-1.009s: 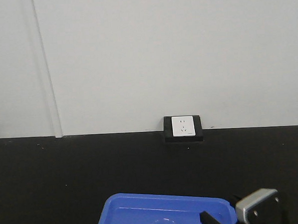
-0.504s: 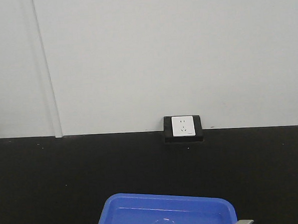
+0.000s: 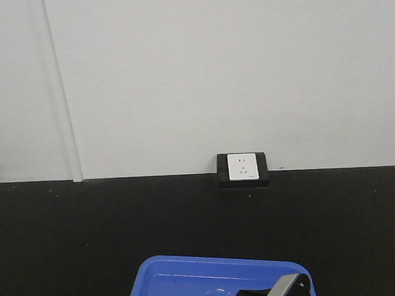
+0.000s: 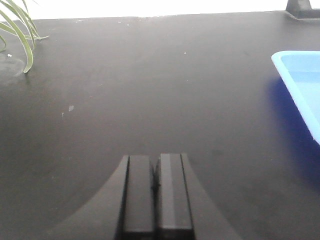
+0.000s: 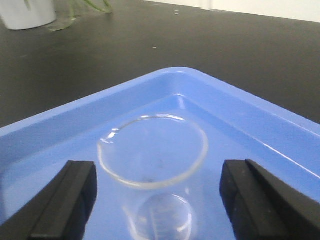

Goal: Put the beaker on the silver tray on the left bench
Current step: 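Move the right gripper down to the clear glass beaker in the blue tray, then close the right gripper on the beaker and lift it out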

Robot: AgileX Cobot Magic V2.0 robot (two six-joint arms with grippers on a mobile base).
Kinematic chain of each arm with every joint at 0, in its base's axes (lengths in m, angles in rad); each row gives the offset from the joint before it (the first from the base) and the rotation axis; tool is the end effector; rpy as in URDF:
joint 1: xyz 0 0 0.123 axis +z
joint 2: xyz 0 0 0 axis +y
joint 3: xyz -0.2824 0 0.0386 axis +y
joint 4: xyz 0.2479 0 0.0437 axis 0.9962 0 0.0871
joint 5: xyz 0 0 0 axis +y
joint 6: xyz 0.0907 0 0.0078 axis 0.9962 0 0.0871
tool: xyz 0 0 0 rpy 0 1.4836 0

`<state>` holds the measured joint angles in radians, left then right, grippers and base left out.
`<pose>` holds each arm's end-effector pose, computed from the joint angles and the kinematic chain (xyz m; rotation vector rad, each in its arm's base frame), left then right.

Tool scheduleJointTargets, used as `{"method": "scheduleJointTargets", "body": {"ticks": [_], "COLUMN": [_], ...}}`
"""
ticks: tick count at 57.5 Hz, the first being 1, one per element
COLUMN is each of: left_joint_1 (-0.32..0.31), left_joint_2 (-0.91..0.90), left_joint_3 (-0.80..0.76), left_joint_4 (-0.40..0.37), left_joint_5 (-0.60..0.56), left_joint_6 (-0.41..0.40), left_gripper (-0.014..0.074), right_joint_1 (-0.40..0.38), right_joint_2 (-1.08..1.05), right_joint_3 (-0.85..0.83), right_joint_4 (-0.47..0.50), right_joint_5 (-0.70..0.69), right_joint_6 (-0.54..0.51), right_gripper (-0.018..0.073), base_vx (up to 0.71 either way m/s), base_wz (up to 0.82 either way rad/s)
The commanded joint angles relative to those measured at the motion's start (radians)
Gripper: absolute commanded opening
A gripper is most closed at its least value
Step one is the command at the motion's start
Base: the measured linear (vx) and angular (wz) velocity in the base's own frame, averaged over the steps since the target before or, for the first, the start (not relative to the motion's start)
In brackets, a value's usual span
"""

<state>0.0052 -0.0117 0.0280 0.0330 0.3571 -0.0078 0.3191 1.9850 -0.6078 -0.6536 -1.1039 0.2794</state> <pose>0.0530 0.0013 0.1721 0.0086 1.8569 0.0304 0.2816 0.1451 0.1095 -0.7337 1.7188 0.7154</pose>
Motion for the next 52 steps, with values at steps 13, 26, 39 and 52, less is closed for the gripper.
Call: {"method": "scheduleJointTargets", "body": {"ticks": [13, 26, 39, 52], "left_joint_1": [-0.006, -0.006, -0.006, -0.006], "left_joint_2": [-0.016, -0.016, -0.016, -0.016], "left_joint_3": [0.028, 0.028, 0.028, 0.028], "left_joint_4": [-0.001, -0.001, -0.001, -0.001], "left_joint_5": [-0.077, -0.077, -0.077, -0.077], "left_joint_6": [-0.001, -0.001, -0.001, -0.001], "left_gripper": [0.0001, 0.0001, 0.0001, 0.0001], "right_joint_1": [0.020, 0.070, 0.091, 0.091], "right_joint_2": [0.003, 0.068, 0.106, 0.106], "right_joint_3": [-0.092, -0.180, -0.247, -0.249], "right_joint_4": [-0.055, -0.050, -0.030, 0.031], "right_joint_5": [-0.044, 0.004, 0.017, 0.011], "right_joint_6": [0.048, 0.049, 0.066, 0.071], "right_gripper": [0.0551, 0.0551, 0.0542, 0.0267], "base_vx": [0.00, 0.00, 0.00, 0.00], "base_wz": [0.00, 0.00, 0.00, 0.00]}}
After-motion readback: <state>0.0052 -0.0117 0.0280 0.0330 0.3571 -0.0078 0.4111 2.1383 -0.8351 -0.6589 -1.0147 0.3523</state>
